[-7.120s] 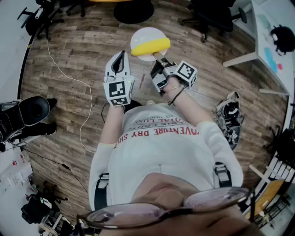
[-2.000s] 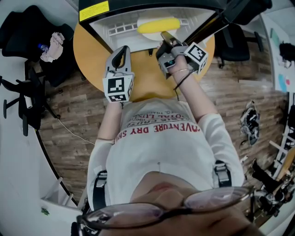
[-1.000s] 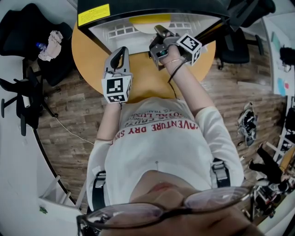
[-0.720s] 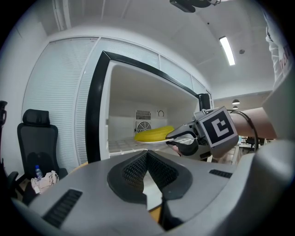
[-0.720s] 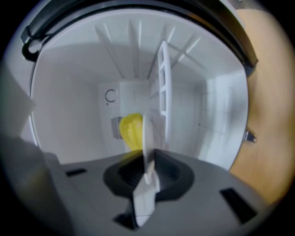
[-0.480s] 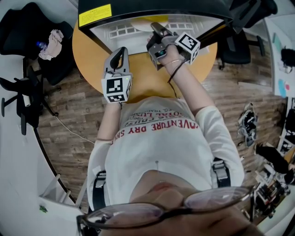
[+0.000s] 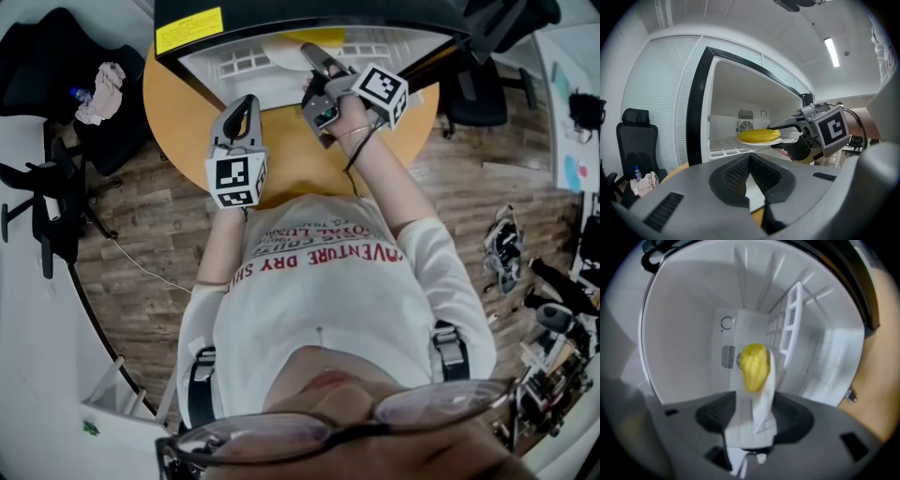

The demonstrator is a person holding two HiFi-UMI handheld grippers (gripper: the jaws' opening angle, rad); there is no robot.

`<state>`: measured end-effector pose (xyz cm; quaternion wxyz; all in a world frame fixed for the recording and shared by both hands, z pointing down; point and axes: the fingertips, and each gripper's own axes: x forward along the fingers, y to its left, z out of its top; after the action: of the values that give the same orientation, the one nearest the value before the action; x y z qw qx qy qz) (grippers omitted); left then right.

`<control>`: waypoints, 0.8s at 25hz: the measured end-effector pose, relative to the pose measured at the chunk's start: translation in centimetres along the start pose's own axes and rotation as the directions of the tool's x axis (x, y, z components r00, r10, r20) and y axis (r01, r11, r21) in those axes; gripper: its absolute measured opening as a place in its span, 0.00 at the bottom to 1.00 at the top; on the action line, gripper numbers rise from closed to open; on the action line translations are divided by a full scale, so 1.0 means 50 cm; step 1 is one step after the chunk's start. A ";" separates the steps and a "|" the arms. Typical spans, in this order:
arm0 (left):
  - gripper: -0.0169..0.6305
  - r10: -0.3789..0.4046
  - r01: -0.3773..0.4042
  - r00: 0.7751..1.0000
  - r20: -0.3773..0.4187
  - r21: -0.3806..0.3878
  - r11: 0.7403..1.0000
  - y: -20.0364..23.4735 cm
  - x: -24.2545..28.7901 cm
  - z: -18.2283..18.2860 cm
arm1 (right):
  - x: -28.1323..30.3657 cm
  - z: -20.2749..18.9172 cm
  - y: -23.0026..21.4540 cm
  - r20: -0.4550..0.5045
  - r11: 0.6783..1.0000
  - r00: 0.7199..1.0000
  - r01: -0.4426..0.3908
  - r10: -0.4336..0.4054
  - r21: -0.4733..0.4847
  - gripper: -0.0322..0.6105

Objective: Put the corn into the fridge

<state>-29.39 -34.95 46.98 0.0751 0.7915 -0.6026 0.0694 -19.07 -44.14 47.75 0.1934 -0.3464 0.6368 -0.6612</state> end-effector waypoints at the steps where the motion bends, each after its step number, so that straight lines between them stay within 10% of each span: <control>1: 0.06 -0.001 0.001 1.000 0.000 0.001 1.000 0.000 0.000 0.001 | -0.001 -0.001 -0.002 -0.004 1.000 1.000 0.013 -0.013 -0.010 0.43; 20: 0.07 -0.042 0.042 0.999 -0.008 0.023 0.999 -0.029 -0.001 0.000 | -0.090 -0.047 -0.042 -0.055 0.989 0.998 0.003 -0.012 -0.151 0.42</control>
<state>-28.01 -34.53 46.90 0.0698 0.8044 -0.5848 0.0777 -17.25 -39.11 48.98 0.1462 -0.3437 0.6888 -0.6214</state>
